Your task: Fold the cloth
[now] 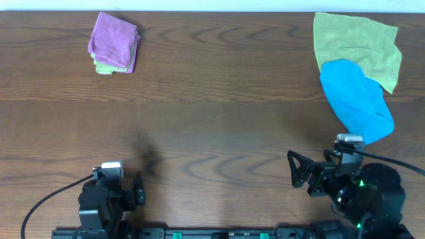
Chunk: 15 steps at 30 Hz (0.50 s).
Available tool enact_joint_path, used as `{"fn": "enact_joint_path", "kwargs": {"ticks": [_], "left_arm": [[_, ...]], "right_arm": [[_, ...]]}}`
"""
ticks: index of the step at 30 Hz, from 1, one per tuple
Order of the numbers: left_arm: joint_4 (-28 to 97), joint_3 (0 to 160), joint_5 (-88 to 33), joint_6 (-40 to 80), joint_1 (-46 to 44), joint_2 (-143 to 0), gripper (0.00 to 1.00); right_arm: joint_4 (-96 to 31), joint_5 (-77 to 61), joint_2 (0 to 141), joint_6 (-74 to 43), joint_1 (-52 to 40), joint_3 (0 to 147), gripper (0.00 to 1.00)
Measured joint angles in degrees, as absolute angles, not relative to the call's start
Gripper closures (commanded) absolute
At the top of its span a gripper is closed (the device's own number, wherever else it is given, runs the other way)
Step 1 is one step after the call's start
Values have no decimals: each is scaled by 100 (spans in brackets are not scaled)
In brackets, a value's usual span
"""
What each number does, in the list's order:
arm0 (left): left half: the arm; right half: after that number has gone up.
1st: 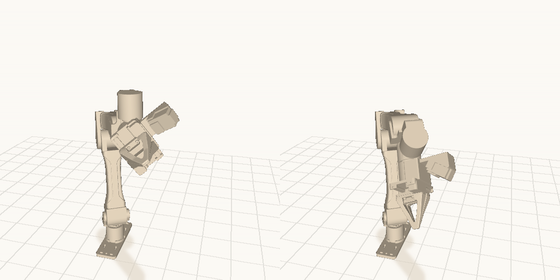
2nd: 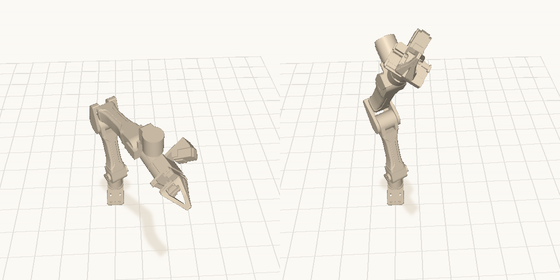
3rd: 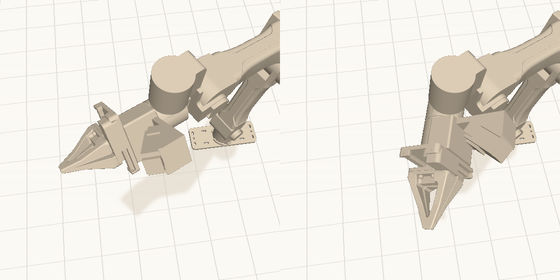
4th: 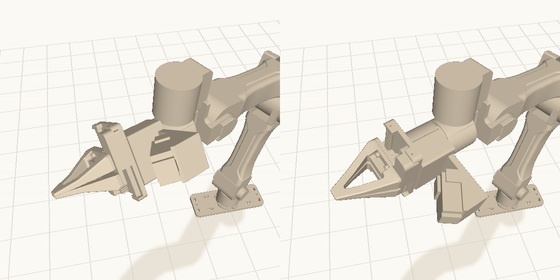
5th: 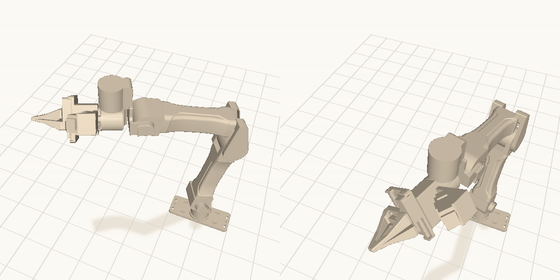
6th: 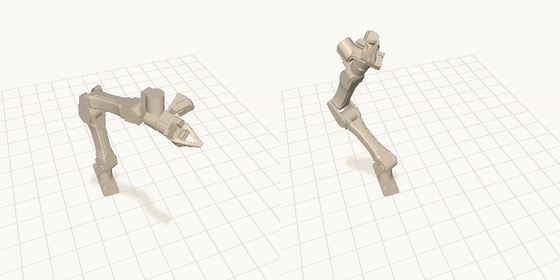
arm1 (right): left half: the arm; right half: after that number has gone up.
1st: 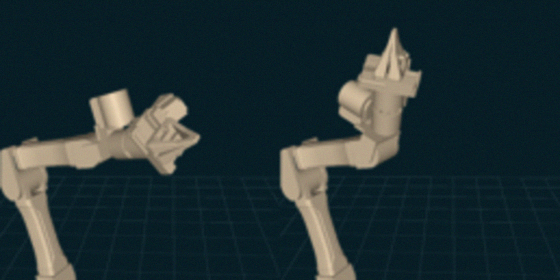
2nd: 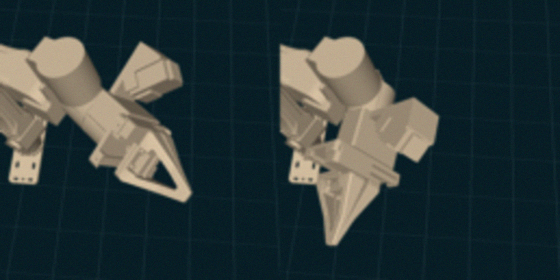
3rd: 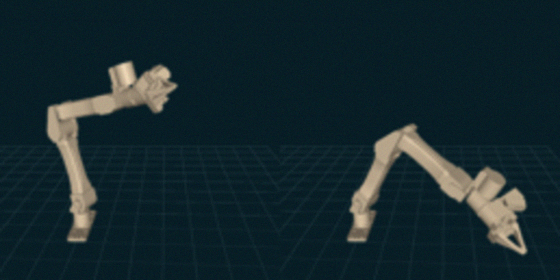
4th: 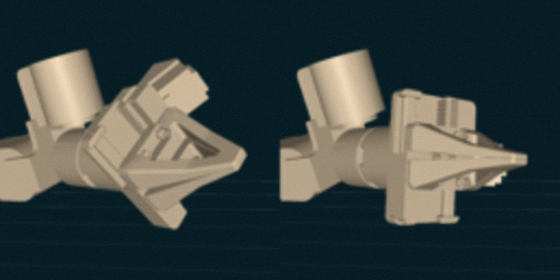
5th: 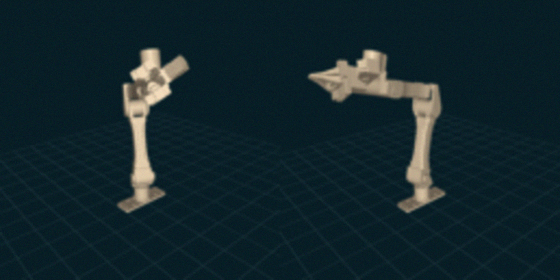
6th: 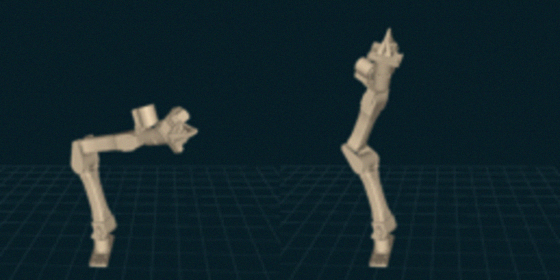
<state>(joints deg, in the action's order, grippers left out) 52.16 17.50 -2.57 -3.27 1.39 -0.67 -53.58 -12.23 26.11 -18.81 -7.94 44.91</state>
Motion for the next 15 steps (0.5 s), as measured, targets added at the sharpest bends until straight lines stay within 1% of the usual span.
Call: {"fn": "enact_joint_path", "kwargs": {"ticks": [8, 11, 15], "left_arm": [[5216, 1750, -257, -327, 139, -69, 5], [5218, 1750, -257, -327, 139, -67, 5], [5218, 1750, -259, -327, 139, -67, 5]], "right_arm": [[-5459, -1188, 2611, -1852, -794, 4491, 1], [-5653, -954, 2611, -1815, -794, 4477, 1], [-5496, -523, 2521, -1706, -794, 4119, 1]]}}
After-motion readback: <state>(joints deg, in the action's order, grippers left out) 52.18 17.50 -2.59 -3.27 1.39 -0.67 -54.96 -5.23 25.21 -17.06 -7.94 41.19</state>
